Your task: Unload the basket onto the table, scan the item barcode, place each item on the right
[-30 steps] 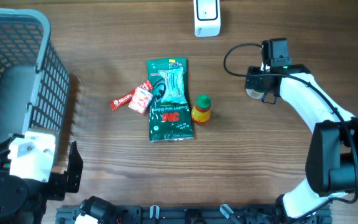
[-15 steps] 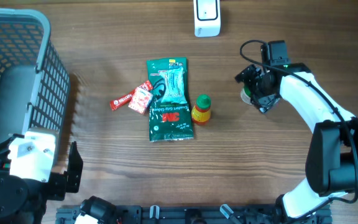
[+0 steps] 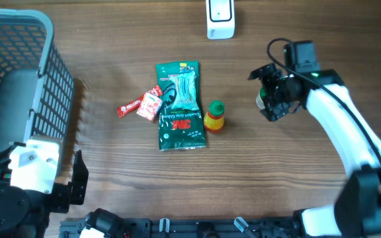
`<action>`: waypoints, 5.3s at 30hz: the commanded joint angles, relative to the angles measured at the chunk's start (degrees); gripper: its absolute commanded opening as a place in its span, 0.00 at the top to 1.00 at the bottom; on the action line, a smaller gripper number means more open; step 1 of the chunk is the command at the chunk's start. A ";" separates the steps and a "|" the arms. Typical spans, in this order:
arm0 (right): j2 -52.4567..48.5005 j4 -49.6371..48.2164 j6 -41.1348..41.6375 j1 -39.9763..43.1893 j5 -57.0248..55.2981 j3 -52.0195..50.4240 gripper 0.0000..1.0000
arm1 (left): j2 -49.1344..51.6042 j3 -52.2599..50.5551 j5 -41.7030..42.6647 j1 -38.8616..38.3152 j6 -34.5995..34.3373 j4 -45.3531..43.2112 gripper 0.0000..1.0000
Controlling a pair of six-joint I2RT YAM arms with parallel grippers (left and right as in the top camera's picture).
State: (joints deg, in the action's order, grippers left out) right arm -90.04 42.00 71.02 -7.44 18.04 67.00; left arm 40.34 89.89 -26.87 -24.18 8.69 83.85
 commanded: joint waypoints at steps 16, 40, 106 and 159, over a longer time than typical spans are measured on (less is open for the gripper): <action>-5.46 -4.79 -10.54 2.51 -33.92 0.02 0.96 | 0.26 0.11 0.70 0.46 -0.52 0.02 0.00; -14.82 2.36 -3.26 4.83 -5.18 0.02 0.95 | 0.26 0.11 0.70 0.46 -0.52 0.02 0.00; -28.98 17.86 -34.95 -4.28 -10.32 28.17 0.01 | 0.26 0.11 0.70 0.46 -0.52 0.02 0.00; -34.38 14.12 -22.62 -4.22 -11.67 24.74 0.36 | 0.26 0.11 0.70 0.46 -0.52 0.02 0.00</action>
State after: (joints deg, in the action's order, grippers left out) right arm -122.80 56.31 47.77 -11.70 7.31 92.23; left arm 40.34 89.89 -26.68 -24.18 8.69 83.99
